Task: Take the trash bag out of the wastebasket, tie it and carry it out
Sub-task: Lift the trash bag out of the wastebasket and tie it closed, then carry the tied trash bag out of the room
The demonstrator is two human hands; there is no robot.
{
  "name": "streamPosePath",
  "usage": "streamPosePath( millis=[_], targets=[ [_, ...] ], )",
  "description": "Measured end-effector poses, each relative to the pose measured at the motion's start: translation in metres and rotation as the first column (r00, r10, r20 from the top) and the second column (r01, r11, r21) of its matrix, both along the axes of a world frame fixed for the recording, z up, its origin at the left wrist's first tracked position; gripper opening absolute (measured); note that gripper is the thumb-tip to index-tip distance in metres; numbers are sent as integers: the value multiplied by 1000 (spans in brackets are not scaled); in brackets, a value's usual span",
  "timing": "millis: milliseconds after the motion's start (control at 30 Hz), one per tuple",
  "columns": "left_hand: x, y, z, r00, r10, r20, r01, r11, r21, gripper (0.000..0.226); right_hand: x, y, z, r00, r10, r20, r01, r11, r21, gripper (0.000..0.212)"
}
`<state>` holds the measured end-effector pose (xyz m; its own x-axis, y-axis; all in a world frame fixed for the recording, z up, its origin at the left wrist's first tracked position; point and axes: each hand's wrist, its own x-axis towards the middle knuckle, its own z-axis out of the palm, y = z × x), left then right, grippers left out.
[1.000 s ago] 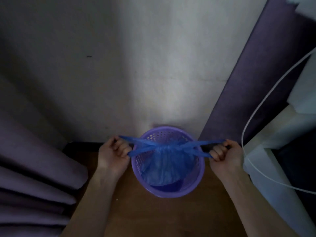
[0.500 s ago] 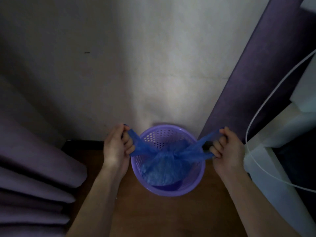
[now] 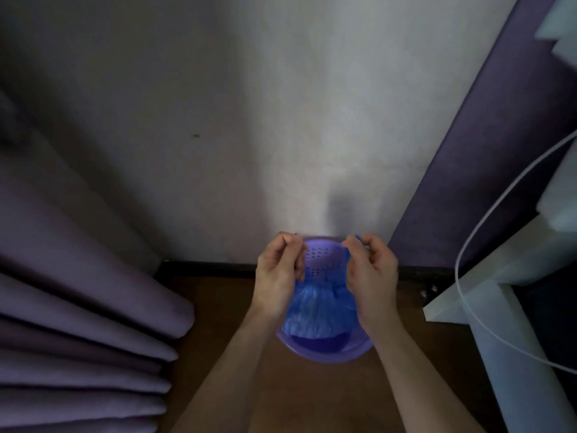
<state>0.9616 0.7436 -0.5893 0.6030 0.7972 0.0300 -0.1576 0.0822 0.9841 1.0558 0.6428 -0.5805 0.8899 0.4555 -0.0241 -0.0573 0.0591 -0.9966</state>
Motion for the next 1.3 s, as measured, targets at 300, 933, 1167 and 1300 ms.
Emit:
streamPosePath(
  millis=[300, 933, 1167, 1300],
  targets=[
    [-6, -34, 200, 993, 31, -117, -31, 1000, 1, 27, -8, -15, 197, 999, 37, 28, -35, 996, -84, 20],
    [-114, -112, 591, 976, 125, -180, -124, 992, 17, 34, -121, -78, 582, 971, 169, 169, -146, 979, -140, 29],
    [-162, -104, 612, 953, 278, -120, -284, 958, -30, 25, -176, -60, 602, 932, 300, 202, -280, 952, -125, 26],
    [-194, -90, 616, 929, 359, -93, -362, 932, -14, 23, -202, -38, 610, 901, 368, 231, -345, 929, -135, 25]
  ],
)
